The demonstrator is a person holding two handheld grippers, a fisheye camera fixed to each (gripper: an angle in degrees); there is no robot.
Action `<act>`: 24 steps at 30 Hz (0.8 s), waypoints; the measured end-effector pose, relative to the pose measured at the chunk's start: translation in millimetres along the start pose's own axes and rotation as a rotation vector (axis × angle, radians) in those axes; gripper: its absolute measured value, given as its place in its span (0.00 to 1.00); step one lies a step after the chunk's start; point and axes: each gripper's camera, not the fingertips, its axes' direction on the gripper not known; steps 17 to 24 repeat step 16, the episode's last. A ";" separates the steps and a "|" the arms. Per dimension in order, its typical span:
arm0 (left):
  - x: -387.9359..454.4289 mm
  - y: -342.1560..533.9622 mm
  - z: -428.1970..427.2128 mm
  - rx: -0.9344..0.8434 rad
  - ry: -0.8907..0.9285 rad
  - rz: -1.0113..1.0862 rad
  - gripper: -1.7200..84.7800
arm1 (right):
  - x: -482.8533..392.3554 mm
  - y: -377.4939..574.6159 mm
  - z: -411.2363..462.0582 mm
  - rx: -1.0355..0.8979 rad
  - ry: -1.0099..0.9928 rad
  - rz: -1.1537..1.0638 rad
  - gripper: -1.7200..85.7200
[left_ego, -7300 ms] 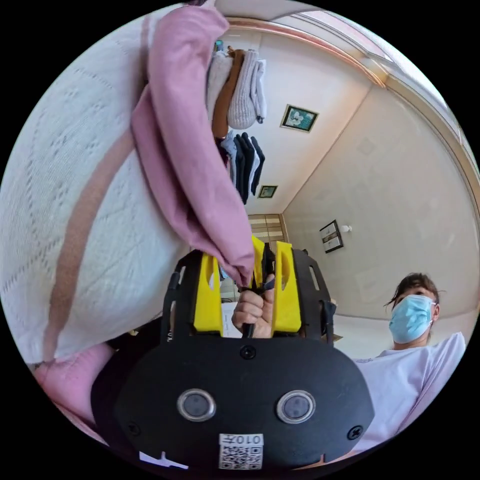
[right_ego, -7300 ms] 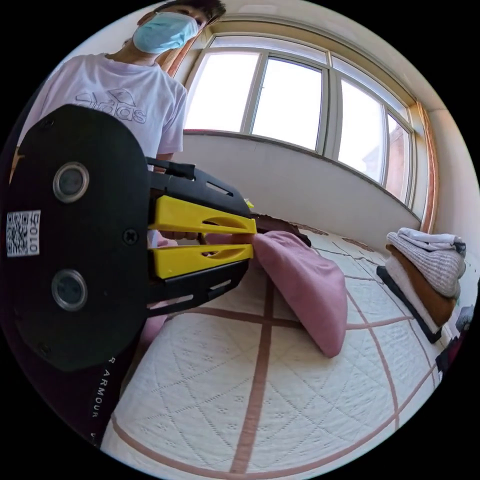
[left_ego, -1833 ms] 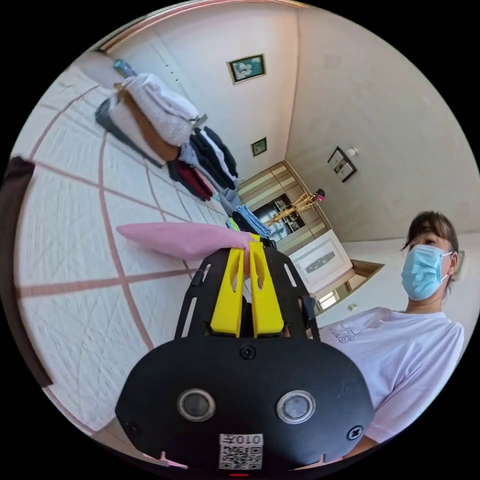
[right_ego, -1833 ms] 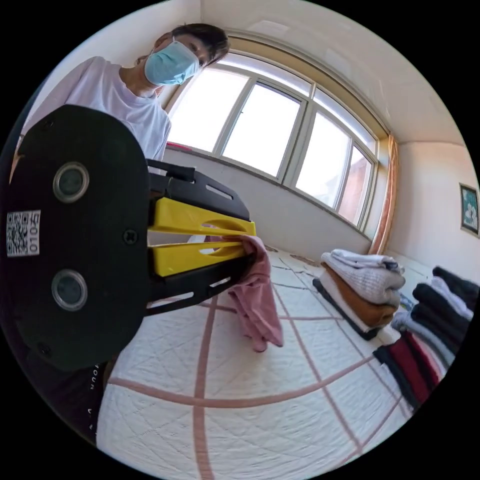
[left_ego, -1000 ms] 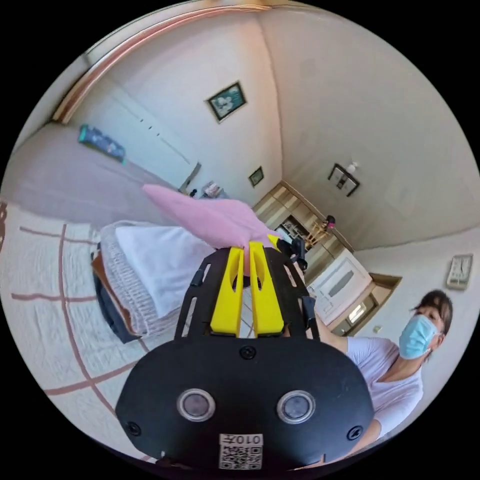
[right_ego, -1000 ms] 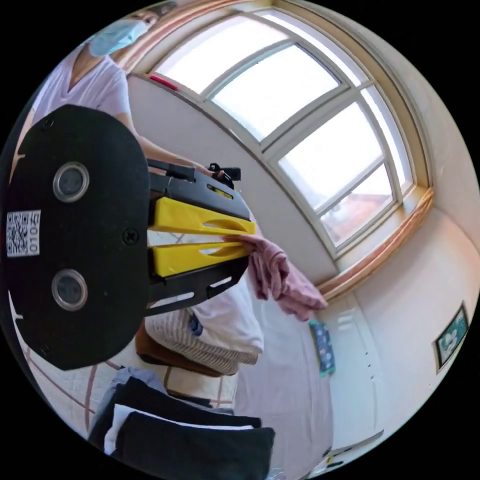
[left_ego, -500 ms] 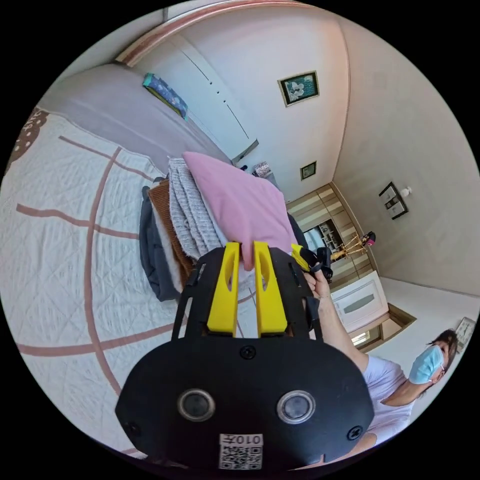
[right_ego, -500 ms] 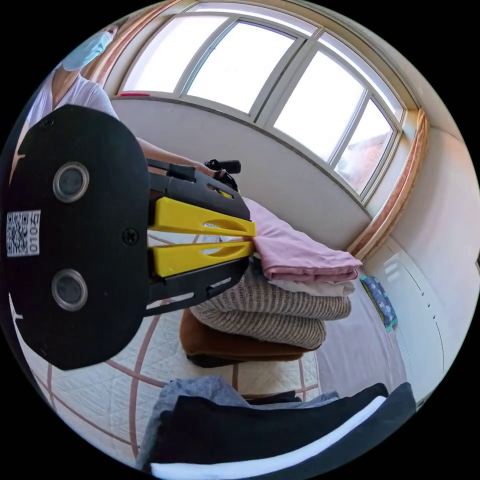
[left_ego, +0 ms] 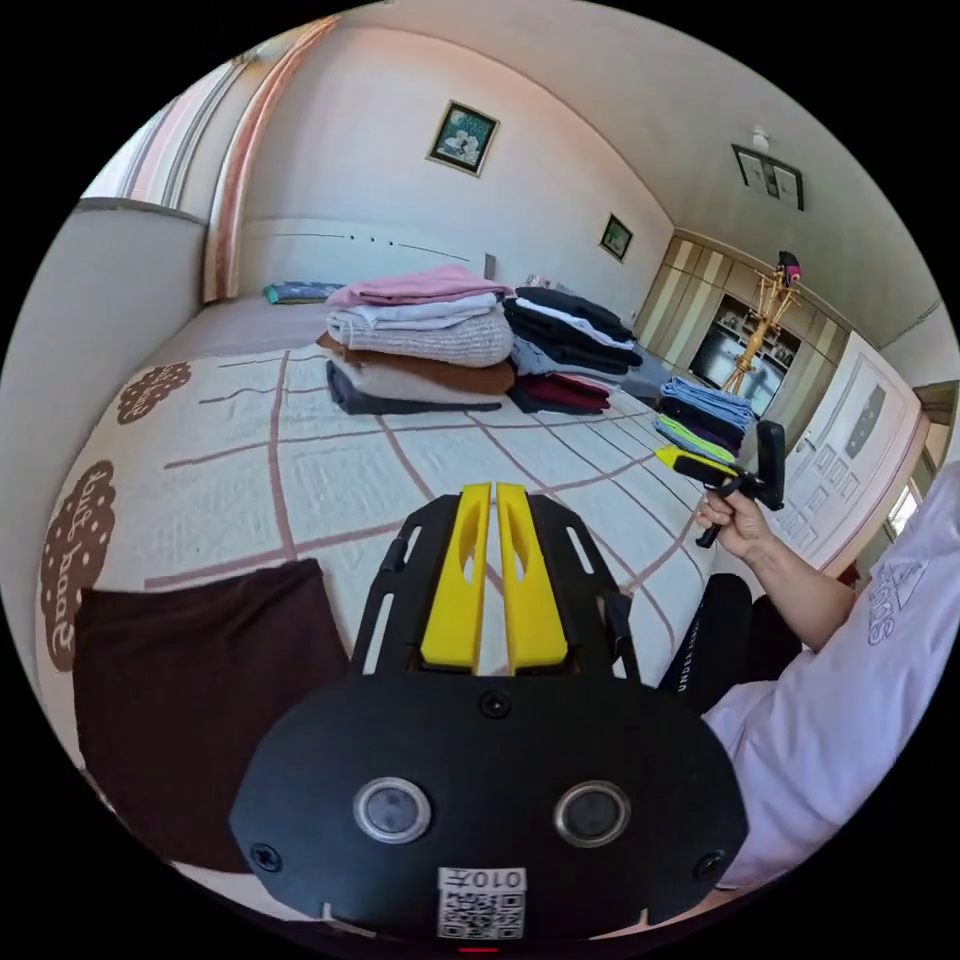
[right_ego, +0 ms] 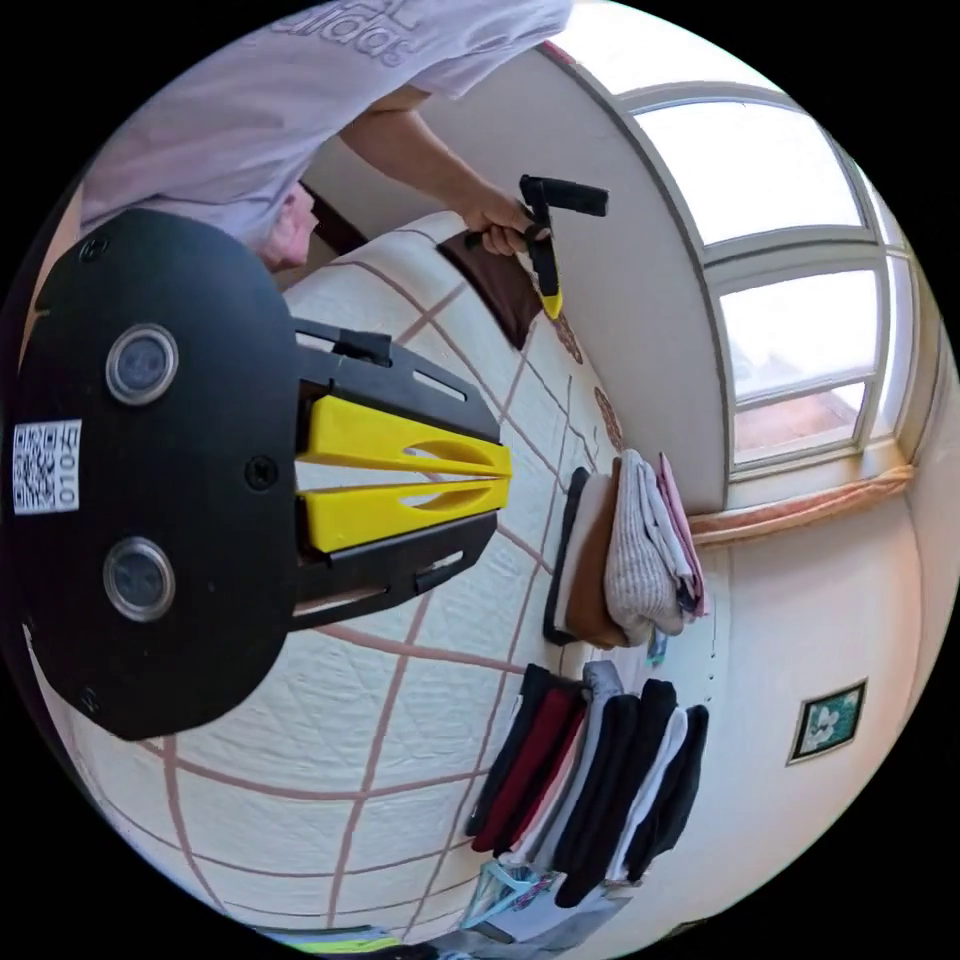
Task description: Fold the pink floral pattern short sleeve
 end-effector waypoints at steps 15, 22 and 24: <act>56.8 69.3 -45.2 -0.305 -0.510 -0.122 0.17 | -120.7 129.7 -145.2 0.202 0.220 -0.042 0.05; 61.3 66.9 -38.9 -0.304 -0.506 -0.128 0.17 | -125.5 140.0 -149.4 0.216 0.230 -0.035 0.05; 61.3 66.9 -38.9 -0.304 -0.506 -0.128 0.17 | -125.5 140.0 -149.4 0.216 0.230 -0.035 0.05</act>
